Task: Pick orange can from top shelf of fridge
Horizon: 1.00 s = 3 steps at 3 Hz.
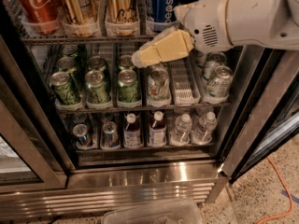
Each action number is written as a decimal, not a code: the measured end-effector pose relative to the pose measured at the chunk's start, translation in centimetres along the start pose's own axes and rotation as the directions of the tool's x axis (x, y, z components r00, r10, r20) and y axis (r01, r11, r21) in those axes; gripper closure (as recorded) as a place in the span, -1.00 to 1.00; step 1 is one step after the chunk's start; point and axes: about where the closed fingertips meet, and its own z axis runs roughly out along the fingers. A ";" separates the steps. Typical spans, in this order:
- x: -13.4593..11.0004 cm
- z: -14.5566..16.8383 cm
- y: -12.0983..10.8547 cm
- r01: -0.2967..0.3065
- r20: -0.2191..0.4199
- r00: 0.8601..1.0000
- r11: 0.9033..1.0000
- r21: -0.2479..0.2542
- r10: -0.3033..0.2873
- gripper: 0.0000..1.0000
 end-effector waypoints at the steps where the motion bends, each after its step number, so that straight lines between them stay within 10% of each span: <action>1: -3.0 -1.9 2.7 0.025 0.063 0.998 0.999 -0.043 -0.022 -1.00; 3: -2.9 -1.9 3.0 0.018 0.059 0.998 0.999 -0.032 -0.016 -1.00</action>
Offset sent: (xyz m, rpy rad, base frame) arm -0.0445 0.0120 0.0376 0.0678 -0.0283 0.0888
